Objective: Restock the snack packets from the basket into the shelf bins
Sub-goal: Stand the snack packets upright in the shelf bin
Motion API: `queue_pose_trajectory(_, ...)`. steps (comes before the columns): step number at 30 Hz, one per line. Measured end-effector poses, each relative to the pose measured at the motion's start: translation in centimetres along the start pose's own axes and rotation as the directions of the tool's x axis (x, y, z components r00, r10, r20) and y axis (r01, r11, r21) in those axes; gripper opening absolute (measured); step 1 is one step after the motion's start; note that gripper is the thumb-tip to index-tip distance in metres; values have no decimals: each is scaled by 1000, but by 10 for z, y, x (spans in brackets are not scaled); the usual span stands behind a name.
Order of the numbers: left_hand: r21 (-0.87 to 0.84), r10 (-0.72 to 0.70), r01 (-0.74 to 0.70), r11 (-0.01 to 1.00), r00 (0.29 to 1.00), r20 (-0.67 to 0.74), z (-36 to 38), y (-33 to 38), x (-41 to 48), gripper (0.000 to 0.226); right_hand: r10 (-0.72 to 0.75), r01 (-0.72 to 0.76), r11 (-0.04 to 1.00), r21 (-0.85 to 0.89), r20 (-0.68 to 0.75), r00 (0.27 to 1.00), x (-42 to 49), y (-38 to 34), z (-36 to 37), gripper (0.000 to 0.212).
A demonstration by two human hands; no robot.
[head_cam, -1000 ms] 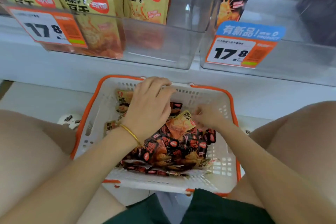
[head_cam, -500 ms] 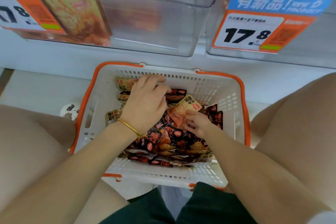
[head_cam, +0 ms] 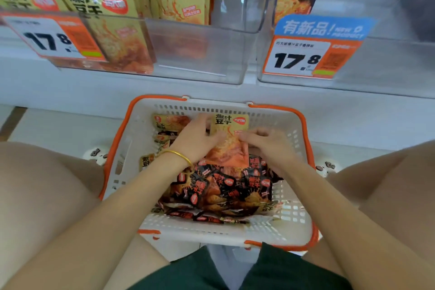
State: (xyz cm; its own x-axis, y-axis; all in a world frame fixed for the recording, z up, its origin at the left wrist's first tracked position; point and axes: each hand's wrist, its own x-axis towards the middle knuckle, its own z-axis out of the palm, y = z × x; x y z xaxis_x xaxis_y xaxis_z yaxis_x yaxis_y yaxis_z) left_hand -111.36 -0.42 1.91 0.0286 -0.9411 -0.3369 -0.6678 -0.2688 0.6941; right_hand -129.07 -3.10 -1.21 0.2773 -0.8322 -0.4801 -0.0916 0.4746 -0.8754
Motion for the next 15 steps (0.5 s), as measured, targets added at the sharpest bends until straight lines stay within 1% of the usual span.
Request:
queue_pose_trajectory(2, -30, 14, -15, 999, 998, -59, -8, 9, -7, 61, -47, 47, 999, 1, 41, 998, -13, -16, 7, 14)
queue_pose_trajectory(3, -61, 16, -22, 998, 996, -89, -14, 14, -12, 63, -67, 67, 998, 18, 29, 997, -18, -22, 10, 13)
queue_pose_trajectory(5, -168, 15, -35, 985, 993, -118, -30, 22, -21, 67, -85, 83, 988, 130, 14, 996, -30, -36, 14, 18)
queue_pose_trajectory(6, -209, 17, -42, 977, 993, -121, -38, 26, -27, 70, -85, 76, 982, 174, 42, 996, -37, -45, 16, 20)
queue_pose_trajectory(7, -229, 26, -53, 972, 992, -120, -45, 30, -33, 73, -87, 69, 982, 176, 97, 991, -43, -53, 18, 20)
queue_pose_trajectory(9, -259, 52, -79, 963, 993, -109, -58, 37, -46, 74, -89, 71, 993, 90, 217, 972, -56, -68, 23, 18)
queue_pose_trajectory(10, -284, 77, -105, 953, 991, -110, -65, 40, -53, 67, -92, 83, 996, 43, 250, 964, -62, -77, 26, 18)
queue_pose_trajectory(11, -294, 118, -151, 944, 985, -126, -72, 41, -58, 54, -109, 110, 994, 10, 270, 957, -66, -88, 29, 20)
queue_pose_trajectory(12, -282, 169, -213, 935, 970, -172, -79, 43, -62, 38, -138, 148, 989, -12, 281, 950, -71, -100, 32, 23)
queue_pose_trajectory(13, -251, 214, -280, 927, 941, -261, -86, 44, -64, 23, -189, 206, 978, -28, 286, 939, -74, -112, 35, 24)
queue_pose_trajectory(14, -214, 243, -344, 914, 889, -388, -92, 45, -64, 13, -250, 273, 961, -43, 282, 926, -77, -126, 39, 22)
queue_pose_trajectory(15, -184, 249, -394, 900, 814, -525, -99, 46, -65, 10, -317, 344, 937, -57, 271, 909, -79, -141, 42, 21)
